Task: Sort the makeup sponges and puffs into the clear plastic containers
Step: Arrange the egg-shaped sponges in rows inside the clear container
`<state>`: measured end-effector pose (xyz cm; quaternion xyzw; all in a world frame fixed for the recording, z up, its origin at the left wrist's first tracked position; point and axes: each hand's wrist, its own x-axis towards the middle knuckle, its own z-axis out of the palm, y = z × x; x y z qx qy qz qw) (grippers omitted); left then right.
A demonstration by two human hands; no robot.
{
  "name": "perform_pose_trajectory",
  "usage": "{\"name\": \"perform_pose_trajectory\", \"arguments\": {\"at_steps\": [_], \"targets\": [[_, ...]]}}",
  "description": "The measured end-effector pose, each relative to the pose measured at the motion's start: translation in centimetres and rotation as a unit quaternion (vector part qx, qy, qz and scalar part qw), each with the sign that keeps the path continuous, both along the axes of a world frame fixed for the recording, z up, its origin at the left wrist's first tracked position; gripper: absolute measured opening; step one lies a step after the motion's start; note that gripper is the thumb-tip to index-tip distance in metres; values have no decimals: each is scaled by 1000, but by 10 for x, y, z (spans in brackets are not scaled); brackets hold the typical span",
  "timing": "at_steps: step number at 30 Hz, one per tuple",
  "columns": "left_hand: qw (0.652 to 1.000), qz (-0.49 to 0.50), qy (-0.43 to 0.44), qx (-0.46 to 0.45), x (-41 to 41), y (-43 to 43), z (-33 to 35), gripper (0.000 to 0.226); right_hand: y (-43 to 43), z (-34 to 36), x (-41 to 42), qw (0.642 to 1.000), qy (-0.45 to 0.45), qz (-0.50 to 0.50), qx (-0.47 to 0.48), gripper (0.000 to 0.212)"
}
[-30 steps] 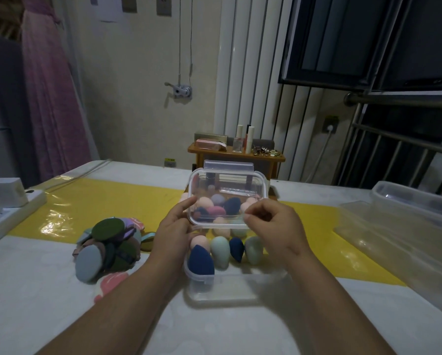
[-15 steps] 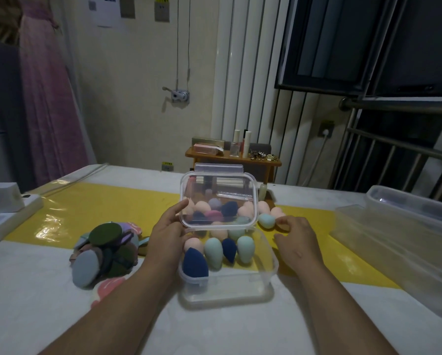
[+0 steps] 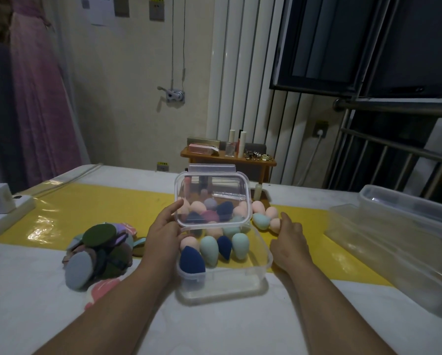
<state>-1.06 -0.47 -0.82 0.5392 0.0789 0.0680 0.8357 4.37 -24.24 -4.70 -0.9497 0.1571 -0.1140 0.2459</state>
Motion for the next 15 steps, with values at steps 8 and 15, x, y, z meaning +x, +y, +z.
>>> {"name": "perform_pose_trajectory", "arguments": {"at_steps": [8, 15], "targets": [[1000, -4, -2, 16, 2, 2, -3, 48, -3, -4, -2, 992, -101, -68, -23, 18], [1000, -4, -3, 17, 3, 2, -3, 48, 0, 16, -14, 983, -158, -62, 76, 21]]}}
